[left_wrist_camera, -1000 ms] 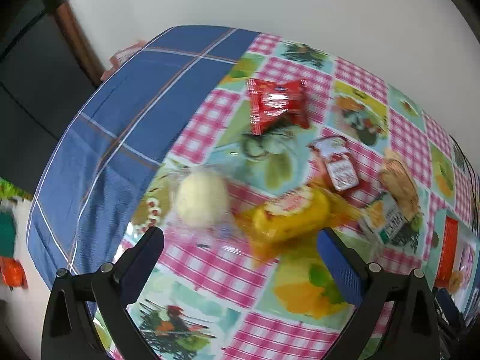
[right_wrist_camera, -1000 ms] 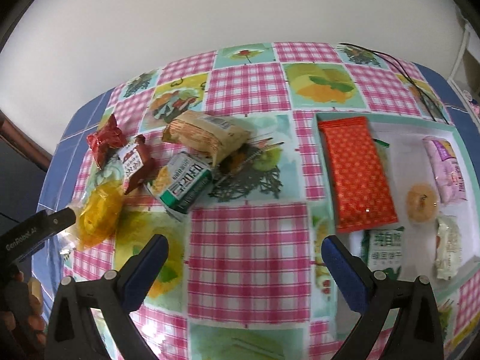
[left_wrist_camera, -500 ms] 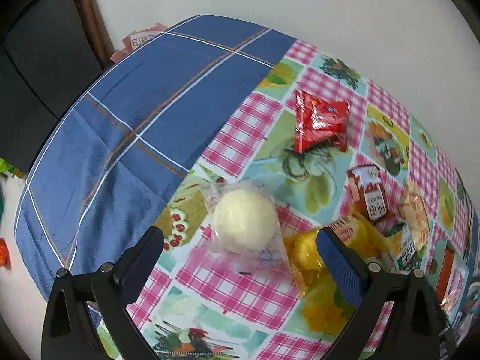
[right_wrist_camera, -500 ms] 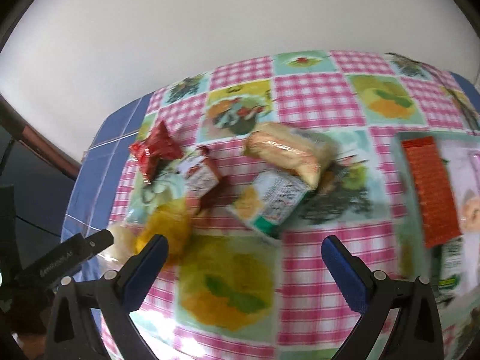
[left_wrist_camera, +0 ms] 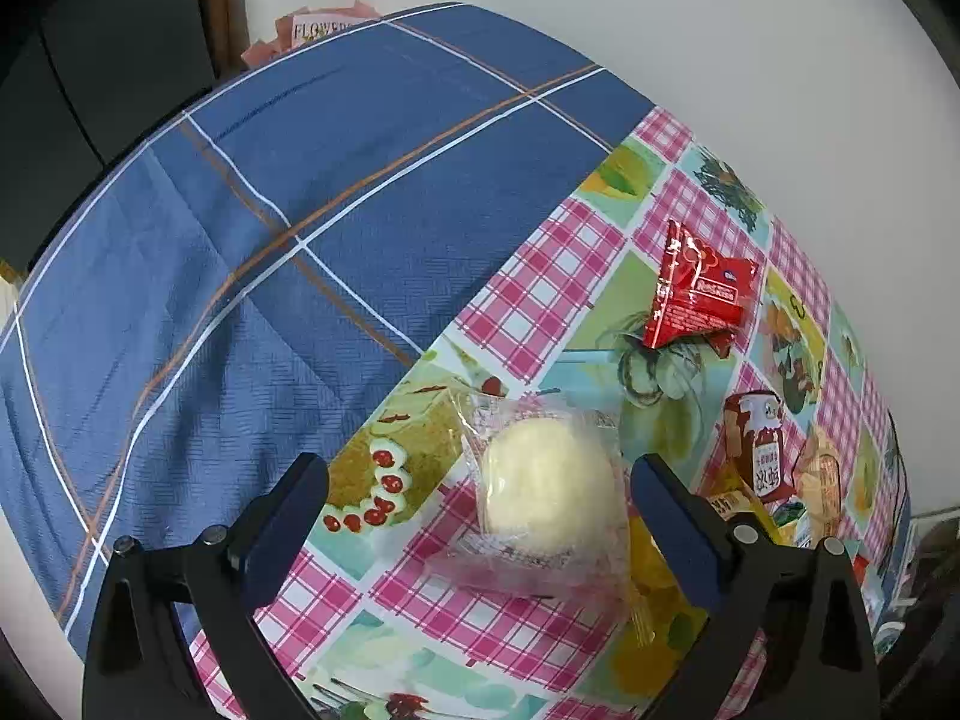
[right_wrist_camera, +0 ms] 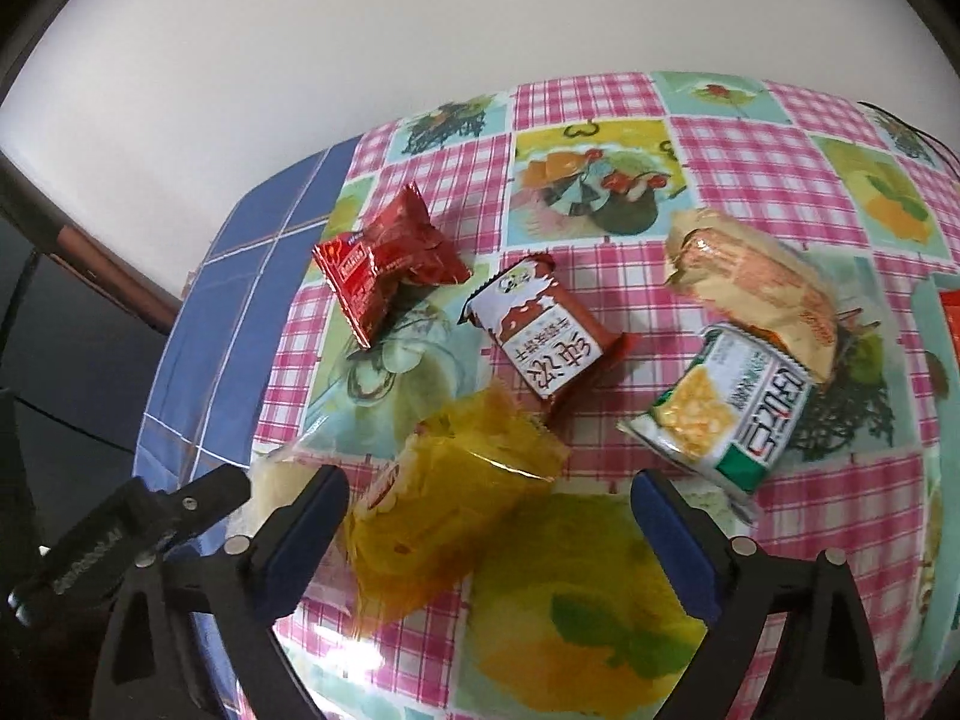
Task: Organize snacks
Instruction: 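Grasp the clear-wrapped white bun with the left tool while the right tool grasps the yellow translucent pack, then carry the bun and yellow pack into the white tray and open both tools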
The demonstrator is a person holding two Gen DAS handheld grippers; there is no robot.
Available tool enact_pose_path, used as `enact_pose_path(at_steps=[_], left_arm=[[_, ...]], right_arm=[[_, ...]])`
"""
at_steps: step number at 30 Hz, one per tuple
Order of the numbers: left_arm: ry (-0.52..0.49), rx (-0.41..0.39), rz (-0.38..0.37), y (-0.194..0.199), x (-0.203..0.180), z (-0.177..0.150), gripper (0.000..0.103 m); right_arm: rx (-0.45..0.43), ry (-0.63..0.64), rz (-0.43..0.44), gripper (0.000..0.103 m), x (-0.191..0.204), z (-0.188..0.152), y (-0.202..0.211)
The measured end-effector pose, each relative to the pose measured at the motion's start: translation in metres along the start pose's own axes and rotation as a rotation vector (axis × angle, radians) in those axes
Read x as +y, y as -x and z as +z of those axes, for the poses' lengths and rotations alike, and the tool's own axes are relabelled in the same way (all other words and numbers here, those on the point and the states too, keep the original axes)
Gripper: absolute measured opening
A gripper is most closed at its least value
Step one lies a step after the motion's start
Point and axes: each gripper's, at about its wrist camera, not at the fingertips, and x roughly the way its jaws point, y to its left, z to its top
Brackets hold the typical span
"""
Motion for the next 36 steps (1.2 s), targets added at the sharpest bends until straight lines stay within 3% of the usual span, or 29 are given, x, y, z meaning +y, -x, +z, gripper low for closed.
enact_pose_path(at_steps=[5,8,10,12,14,21,25,36], left_arm=[[-0.001,0.011,-0.033,-0.005,-0.003,0.002,0.100],[-0.007,0.023,-0.062,-0.008,-0.009,0.001,0.100],[-0.018,0.029,-0.072,-0.010,-0.014,0.000,0.100],[-0.032,0.030,-0.063,-0.012,-0.019,-0.002,0.100],[-0.044,0.039,-0.056,-0.015,-0.023,-0.003,0.098],[-0.077,0.069,-0.027,-0.025,-0.031,-0.009,0.061],[-0.092,0.061,-0.025,-0.022,-0.035,-0.012,0.056],[-0.160,0.028,-0.010,0.000,-0.055,-0.031,0.054]], right_arm=[[0.019,0.001,-0.003,0.087,0.001,-0.001,-0.013],[0.021,-0.003,0.019,0.078,0.001,-0.002,-0.014],[0.017,-0.007,0.033,0.067,0.000,-0.002,-0.012],[0.019,-0.005,0.045,0.063,0.000,-0.002,-0.011],[0.021,-0.008,0.050,0.062,-0.002,-0.003,-0.009],[0.028,-0.018,0.068,0.056,-0.013,-0.005,-0.003],[0.028,-0.022,0.063,0.054,-0.019,-0.007,0.001],[0.011,0.000,0.041,0.048,-0.032,-0.019,0.023]])
